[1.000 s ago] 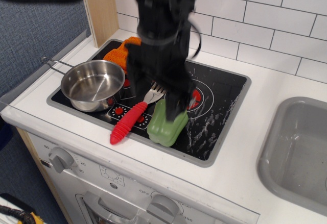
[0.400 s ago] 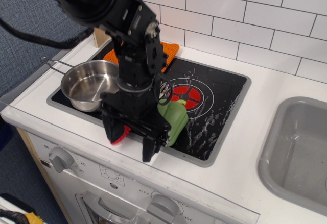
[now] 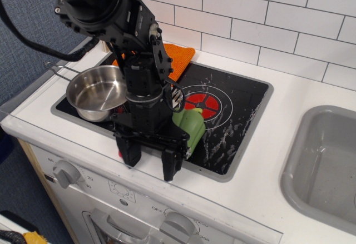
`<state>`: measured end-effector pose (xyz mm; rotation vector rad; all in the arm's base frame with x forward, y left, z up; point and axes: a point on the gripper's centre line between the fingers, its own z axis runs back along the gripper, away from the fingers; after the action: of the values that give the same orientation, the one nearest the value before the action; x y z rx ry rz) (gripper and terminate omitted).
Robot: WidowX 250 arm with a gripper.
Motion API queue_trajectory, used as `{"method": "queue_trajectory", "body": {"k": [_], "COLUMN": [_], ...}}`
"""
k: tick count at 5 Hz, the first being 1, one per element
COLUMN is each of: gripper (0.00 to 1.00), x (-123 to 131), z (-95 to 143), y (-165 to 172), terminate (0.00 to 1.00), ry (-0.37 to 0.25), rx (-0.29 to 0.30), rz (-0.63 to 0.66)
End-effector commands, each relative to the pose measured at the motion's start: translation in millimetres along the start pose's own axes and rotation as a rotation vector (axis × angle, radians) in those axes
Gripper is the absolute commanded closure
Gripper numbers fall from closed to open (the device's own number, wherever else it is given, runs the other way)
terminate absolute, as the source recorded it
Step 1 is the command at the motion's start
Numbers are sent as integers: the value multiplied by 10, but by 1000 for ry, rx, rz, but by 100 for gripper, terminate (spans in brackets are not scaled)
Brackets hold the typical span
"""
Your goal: Move the green pepper to the right of the orange towel
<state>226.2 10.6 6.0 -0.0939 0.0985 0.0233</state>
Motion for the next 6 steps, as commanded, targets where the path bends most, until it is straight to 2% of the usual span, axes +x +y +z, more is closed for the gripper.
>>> {"method": "queue_trajectory", "body": {"k": [1,2,3,4,6], "gripper": [0,0,0,0,0], "x": [-149,-84,77,262,394], "z": [431,457,402,337,346], "y": [-157,-344,-399,-347,-305], "terminate": [0,0,0,0,0], "ry": [-102,-160,-189,-196,-212], "rx": [86,92,107,129,161], "rz": [-79,-162,-142,-102,-74]}}
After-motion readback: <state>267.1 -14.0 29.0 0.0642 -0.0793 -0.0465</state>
